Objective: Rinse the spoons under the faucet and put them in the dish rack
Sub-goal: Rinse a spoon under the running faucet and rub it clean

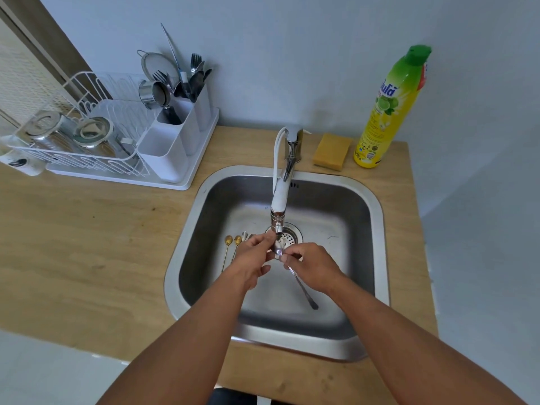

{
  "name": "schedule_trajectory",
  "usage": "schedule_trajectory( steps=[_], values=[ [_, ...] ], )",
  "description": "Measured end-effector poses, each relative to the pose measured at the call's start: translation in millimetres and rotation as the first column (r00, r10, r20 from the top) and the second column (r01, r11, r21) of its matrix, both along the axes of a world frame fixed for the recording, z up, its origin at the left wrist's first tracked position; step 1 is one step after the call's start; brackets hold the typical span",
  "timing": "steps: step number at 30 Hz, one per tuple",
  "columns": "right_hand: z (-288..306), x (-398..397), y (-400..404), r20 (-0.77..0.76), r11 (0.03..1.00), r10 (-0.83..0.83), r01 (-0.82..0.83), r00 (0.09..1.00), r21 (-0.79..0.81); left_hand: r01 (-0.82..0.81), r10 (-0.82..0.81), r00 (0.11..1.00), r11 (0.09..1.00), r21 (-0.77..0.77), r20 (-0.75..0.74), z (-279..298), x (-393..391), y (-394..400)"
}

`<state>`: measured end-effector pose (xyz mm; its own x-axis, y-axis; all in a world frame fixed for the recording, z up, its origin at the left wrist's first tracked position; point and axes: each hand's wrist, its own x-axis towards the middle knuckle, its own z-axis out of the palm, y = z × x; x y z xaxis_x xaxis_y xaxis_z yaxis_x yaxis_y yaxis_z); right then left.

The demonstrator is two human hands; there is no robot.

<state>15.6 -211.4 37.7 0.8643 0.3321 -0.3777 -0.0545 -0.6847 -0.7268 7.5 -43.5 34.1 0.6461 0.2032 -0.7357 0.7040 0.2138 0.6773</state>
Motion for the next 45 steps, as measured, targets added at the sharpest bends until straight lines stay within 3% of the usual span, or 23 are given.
schedule_trajectory(
  steps=[7,12,17,22,27,30,33,37,40,45],
  values=[
    [-5.0,-0.1,-1.4,-0.052,0.995,-0.053,0.057,0.997,0.085,-0.11,0.112,0.992,0.993,-0.031,0.062,-6.9,-14.7,-3.2],
    [-4.8,-0.8,-1.9,-0.186,0.971,-0.075,0.114,0.98,0.209,0.028,-0.029,0.989,1.0,0.01,0.144,-8.0,-19.1,0.5],
    [0.7,-2.1,-3.0,-0.226,0.963,-0.103,0.154,0.969,0.223,0.216,-0.209,0.948,0.976,-0.003,0.242,-9.5,-13.5,7.5],
    [3.2,-10.1,-7.8,-0.201,0.967,-0.141,0.178,0.969,0.181,0.244,-0.288,0.915,0.953,0.178,0.284,-3.7,-8.0,3.6],
    [4.3,-12.8,-4.7,-0.146,0.975,-0.163,0.182,0.976,0.127,0.141,-0.227,0.926,0.949,0.282,0.302,0.7,-11.2,-15.0],
    [9.0,-8.1,1.4,-0.082,0.989,-0.148,0.148,0.986,-0.013,0.004,-0.067,0.958,0.976,0.218,0.28,10.0,-13.7,-30.1],
    [14.5,-4.5,1.3,0.061,0.977,-0.111,0.12,0.992,-0.174,-0.088,0.067,0.984,0.988,0.128,0.166,18.9,-10.9,-37.9],
    [13.9,-1.2,-4.1,0.125,0.976,-0.053,0.077,0.991,-0.202,-0.148,0.155,0.987,0.979,-0.14,0.041,21.7,-16.4,-37.3],
    [10.1,-1.5,-8.7,0.093,0.984,-0.021,0.037,0.995,-0.175,-0.12,0.123,0.992,0.964,-0.235,-0.005,14.8,-28.3,-33.7],
    [0.5,-8.9,-18.2,0.032,0.994,0.007,-0.003,0.999,-0.112,-0.014,0.015,1.0,0.979,-0.205,0.0,4.8,-41.3,-26.9]
  ],
)
